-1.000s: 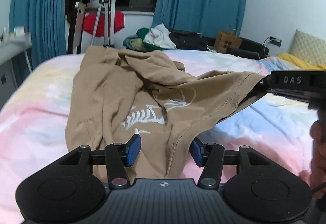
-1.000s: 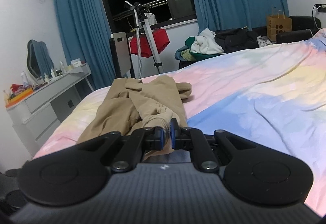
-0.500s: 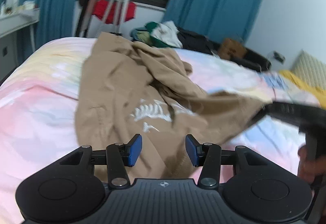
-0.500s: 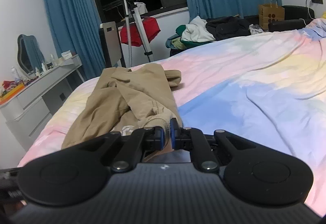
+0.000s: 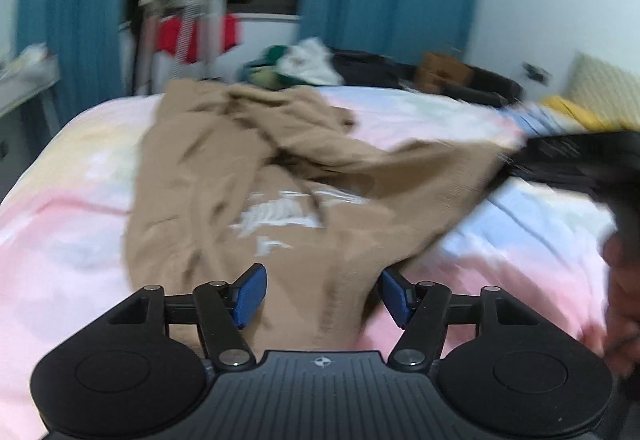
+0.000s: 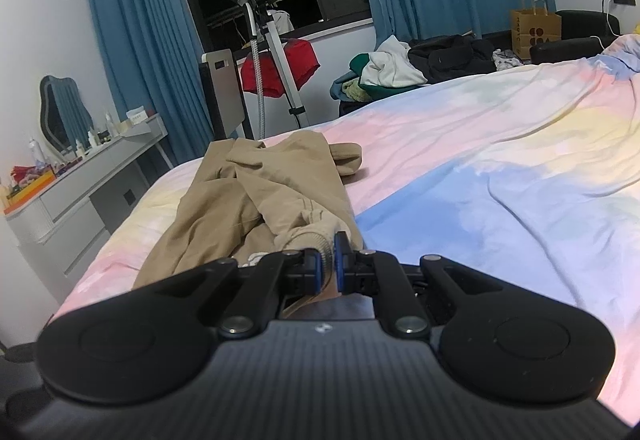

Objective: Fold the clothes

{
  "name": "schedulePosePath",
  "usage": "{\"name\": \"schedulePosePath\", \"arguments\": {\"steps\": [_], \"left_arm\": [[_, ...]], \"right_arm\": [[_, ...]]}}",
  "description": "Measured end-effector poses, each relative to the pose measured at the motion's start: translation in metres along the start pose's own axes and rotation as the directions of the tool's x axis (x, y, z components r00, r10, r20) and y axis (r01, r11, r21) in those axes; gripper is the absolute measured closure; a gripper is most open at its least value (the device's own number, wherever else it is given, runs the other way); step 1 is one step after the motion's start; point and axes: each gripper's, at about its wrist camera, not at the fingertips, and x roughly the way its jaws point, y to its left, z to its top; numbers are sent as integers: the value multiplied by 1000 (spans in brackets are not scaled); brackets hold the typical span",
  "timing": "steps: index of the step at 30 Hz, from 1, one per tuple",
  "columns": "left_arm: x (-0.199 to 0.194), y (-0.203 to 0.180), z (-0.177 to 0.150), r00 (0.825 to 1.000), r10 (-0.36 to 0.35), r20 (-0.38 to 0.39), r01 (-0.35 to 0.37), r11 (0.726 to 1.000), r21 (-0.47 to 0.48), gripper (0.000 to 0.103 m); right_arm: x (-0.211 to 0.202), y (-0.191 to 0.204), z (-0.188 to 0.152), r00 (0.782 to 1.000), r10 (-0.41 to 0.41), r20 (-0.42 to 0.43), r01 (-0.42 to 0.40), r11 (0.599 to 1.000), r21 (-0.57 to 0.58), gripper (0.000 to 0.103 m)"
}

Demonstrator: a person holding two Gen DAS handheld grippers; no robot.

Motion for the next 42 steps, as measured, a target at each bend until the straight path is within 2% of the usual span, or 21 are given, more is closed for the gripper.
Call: {"name": "schedulePosePath", "arguments": {"steps": [3,5,10,13,17,18,19,20,21,23,25,27,28,30,32,33,35,37,38,40,42], "left_arm": [[3,11,-2,993,113,-29,-114,993,-31,38],[1,13,-7,988,145,-60,-146,989,-22,38],[-9,-6,-20,958,248,-145,-226,962,156,39],[-8,-7,-20,953,273,-134,-250,954,165,41],[-8,-7,-20,948,299,-110,-280,946,161,41],[-8,-7,-20,946,306,-104,-288,944,159,46],[-7,-7,-20,945,313,-98,-296,942,158,56],[-7,-6,-20,943,319,-91,-303,940,157,58],[-12,-2,-18,938,343,-53,-335,935,115,60],[-27,13,-12,915,401,49,-401,916,-5,59],[-34,25,-8,897,433,92,-427,901,-80,58],[-32,33,-8,903,426,61,-418,902,-109,61],[-30,36,-8,907,419,42,-412,904,-117,63],[-27,40,-8,914,405,23,-399,908,-130,69],[-26,42,-8,920,392,20,-386,913,-131,72],[-25,42,-8,923,385,19,-380,916,-131,77],[-27,42,-6,927,373,30,-366,920,-138,81],[-29,41,-2,932,361,44,-351,925,-146,90],[-30,40,0,934,355,51,-344,927,-150,90],[-41,41,12,940,327,97,-307,936,-172,92],[-66,41,36,933,300,198,-263,945,-192,93]], "right_arm": [[-2,1,0,1000,-1,20,2,1000,-6,94],[-3,3,0,999,-8,33,8,1000,-19,94],[-3,7,-2,996,-64,60,68,996,-64,94],[-9,10,-1,990,-68,120,78,994,-79,94],[-22,13,2,971,-58,234,81,993,-89,94],[-24,13,3,966,-60,251,84,993,-86,94],[-26,12,4,963,-64,263,88,993,-81,94],[-26,10,4,961,-70,266,93,993,-75,94],[-25,9,5,963,-77,259,98,993,-70,94],[-20,6,5,969,-93,231,111,992,-67,94],[-10,4,3,979,-106,173,121,990,-77,93],[8,1,-2,990,-127,57,131,987,-87,92],[21,-3,-6,990,-137,-27,135,987,-88,92],[42,-11,-16,973,-160,-169,149,986,-75,92],[57,-25,-24,945,-152,-289,156,988,-11,92],[62,-33,-28,932,-138,-335,158,987,34,92],[63,-45,-34,924,-110,-365,160,981,108,93],[53,-47,-31,941,-93,-326,149,977,153,93],[45,-45,-28,955,-83,-285,135,976,168,95],[27,-36,-13,982,-85,-169,111,982,152,97],[2,-19,14,997,-75,-29,78,990,118,97]]}}
